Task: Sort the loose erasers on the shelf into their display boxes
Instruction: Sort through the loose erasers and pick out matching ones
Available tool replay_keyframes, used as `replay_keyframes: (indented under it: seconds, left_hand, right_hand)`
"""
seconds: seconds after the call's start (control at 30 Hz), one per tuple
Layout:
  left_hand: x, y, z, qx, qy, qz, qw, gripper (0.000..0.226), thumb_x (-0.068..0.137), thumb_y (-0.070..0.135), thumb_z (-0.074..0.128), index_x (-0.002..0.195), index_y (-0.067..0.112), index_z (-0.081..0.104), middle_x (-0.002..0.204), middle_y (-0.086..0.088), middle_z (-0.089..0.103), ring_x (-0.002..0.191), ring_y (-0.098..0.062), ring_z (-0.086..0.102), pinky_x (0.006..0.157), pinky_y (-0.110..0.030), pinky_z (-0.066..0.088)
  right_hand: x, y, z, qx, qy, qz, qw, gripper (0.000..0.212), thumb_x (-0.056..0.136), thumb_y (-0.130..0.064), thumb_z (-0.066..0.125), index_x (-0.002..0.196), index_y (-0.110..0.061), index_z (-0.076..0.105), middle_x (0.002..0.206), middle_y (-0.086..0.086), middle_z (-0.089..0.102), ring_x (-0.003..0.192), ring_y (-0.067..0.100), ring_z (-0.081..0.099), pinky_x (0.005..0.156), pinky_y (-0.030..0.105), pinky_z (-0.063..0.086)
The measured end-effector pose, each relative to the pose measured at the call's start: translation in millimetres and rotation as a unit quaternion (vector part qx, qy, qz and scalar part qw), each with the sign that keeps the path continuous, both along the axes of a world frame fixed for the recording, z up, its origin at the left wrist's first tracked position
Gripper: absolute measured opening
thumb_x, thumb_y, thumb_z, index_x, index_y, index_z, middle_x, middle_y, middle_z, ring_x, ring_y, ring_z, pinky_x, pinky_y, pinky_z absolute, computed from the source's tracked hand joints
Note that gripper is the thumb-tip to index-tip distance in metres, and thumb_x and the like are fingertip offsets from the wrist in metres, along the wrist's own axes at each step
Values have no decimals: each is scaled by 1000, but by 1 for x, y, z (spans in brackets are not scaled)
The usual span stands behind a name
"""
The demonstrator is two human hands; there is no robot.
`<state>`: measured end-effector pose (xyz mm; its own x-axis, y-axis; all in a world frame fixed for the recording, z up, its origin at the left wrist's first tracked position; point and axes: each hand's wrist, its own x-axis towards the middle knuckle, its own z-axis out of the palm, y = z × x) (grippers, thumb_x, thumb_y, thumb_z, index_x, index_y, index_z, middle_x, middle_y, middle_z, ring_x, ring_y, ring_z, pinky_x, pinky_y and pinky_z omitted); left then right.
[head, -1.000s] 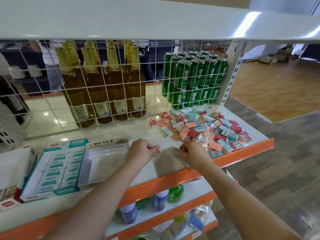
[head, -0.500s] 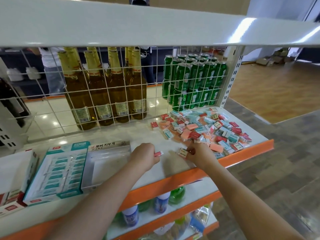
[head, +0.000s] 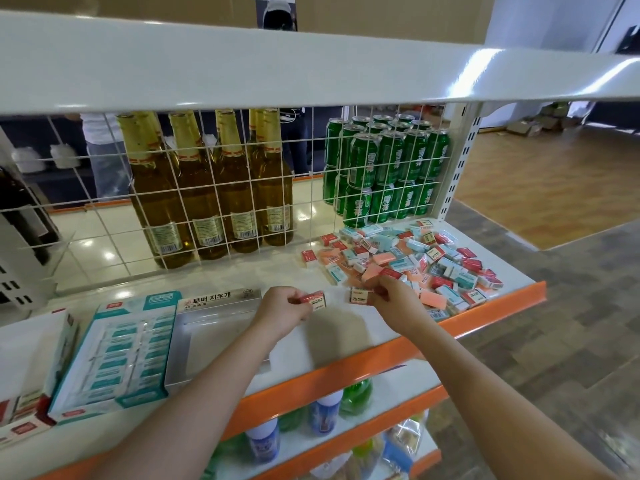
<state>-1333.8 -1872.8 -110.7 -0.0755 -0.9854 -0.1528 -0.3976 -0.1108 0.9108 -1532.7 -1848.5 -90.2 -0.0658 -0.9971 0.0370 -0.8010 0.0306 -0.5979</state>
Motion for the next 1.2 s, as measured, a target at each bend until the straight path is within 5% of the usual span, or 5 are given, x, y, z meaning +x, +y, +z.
replay_keyframes:
  seconds: [0.33, 0.53, 0.83, 0.97, 1.2]
  left_hand:
    - [4, 5, 0, -23, 55, 35, 998, 17, 88, 2, 58, 85, 17, 64, 81, -3, 60, 76, -17, 56, 81, -37, 50]
    - [4, 17, -5, -123, -221, -53, 966, 30, 90, 12, 57, 119, 12, 57, 117, -5, 55, 106, -18, 56, 83, -22, 41]
    - [-13, 25, -3, -114, -332, -56, 935, 19, 92, 35, 52, 101, 21, 62, 103, 2, 63, 95, -18, 58, 70, -26, 42]
    - [-15, 24, -11, -110, -382, -113, 911, 32, 95, 18, 44, 122, 25, 59, 121, -5, 52, 113, -25, 51, 89, -33, 45]
    - [-9, 21, -10, -102, -233, -30, 967, 22, 90, 17, 56, 112, 17, 61, 111, -2, 63, 100, -21, 58, 75, -24, 40]
  right_hand:
    - [13, 4, 8, 0, -37, 22, 999, 27, 94, -7, 47, 118, -13, 59, 114, 4, 63, 90, 13, 52, 67, 18, 38]
    - [14, 10, 9, 4, -22, 29, 999, 26, 93, -7, 48, 116, -10, 59, 113, 5, 64, 101, 20, 57, 79, 22, 43]
    - [10, 19, 8, 7, -6, 28, 1000, 25, 93, -6, 47, 114, -10, 60, 110, 7, 64, 96, 23, 60, 82, 31, 49]
    - [7, 22, 7, 15, -8, 26, 1000, 25, 93, -6, 46, 114, -10, 60, 112, 5, 63, 96, 21, 59, 83, 30, 50]
    - [5, 23, 7, 28, -2, 22, 999, 26, 93, -6, 46, 115, -11, 60, 116, 6, 62, 103, 20, 58, 88, 28, 48]
